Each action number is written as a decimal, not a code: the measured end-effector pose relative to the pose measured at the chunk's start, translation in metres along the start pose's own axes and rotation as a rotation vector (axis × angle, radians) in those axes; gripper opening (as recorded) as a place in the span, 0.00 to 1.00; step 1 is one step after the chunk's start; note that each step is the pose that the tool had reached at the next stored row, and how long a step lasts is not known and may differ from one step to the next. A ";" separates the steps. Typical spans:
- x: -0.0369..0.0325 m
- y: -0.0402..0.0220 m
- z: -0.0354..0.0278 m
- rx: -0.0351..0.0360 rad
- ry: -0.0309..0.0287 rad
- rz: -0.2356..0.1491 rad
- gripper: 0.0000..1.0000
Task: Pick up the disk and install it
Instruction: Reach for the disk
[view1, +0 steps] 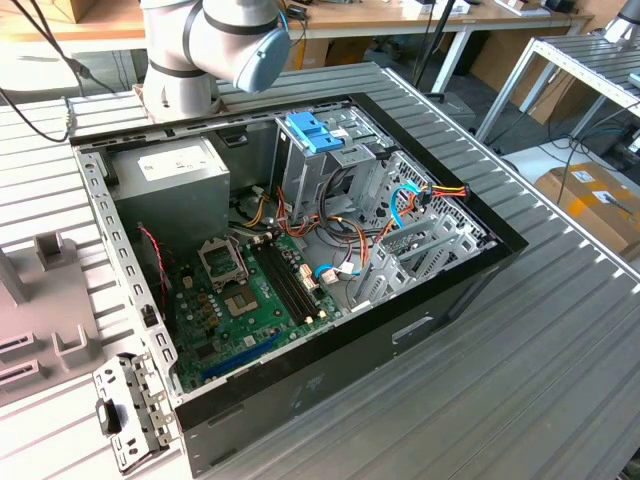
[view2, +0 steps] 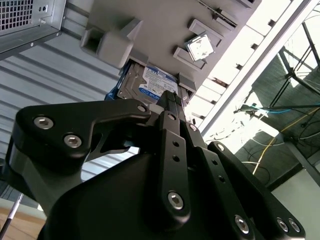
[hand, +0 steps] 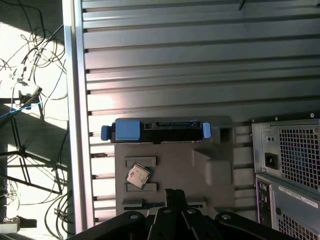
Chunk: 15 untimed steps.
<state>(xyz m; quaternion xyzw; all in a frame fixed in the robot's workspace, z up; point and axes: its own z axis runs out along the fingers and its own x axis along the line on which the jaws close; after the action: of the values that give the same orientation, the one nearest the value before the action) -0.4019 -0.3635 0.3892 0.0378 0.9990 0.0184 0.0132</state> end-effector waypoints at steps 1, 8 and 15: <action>-0.0003 0.0007 0.0000 0.0002 0.0000 0.000 0.11; -0.0012 0.0028 0.0001 0.0010 -0.0001 0.000 0.11; -0.0013 0.0029 0.0001 0.0011 0.0000 0.000 0.11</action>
<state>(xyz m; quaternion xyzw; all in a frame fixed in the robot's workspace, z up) -0.4003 -0.3607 0.3892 0.0378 0.9990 0.0178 0.0132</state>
